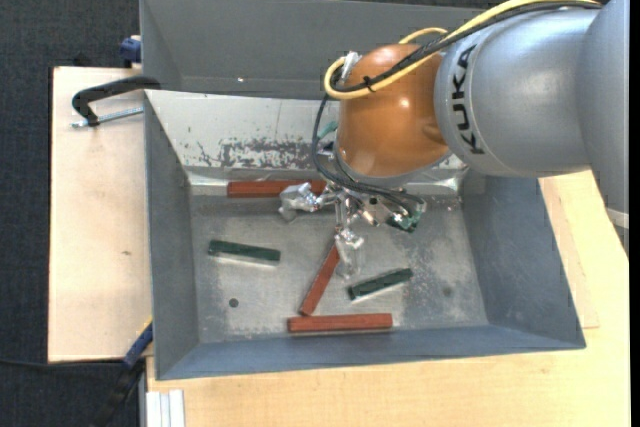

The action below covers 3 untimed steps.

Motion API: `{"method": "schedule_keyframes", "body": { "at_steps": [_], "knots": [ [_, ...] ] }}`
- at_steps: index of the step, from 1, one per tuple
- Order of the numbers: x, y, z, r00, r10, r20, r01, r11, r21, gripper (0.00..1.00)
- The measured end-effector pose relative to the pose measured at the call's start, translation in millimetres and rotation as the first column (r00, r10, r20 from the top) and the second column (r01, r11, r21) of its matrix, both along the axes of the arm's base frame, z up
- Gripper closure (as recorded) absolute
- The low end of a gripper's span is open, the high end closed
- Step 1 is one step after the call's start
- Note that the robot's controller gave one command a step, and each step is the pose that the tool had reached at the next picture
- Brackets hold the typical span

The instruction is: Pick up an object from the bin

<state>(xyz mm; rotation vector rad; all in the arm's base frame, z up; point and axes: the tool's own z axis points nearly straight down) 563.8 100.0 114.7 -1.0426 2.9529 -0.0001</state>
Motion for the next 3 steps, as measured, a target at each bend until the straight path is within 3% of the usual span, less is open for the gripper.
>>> {"method": "schedule_keyframes", "body": {
  "at_steps": [1, 2, 3],
  "knots": [
    [8.6, -32, -44, 0.937, 0.350, -0.005, -0.350, 0.937, -0.002, 1.00],
    [8.5, -32, -44, 0.937, 0.350, -0.006, -0.350, 0.937, -0.002, 1.00],
    [21.4, -37, 154, 0.952, 0.305, 0.002, -0.305, 0.952, -0.004, 1.00]
  ]
}}
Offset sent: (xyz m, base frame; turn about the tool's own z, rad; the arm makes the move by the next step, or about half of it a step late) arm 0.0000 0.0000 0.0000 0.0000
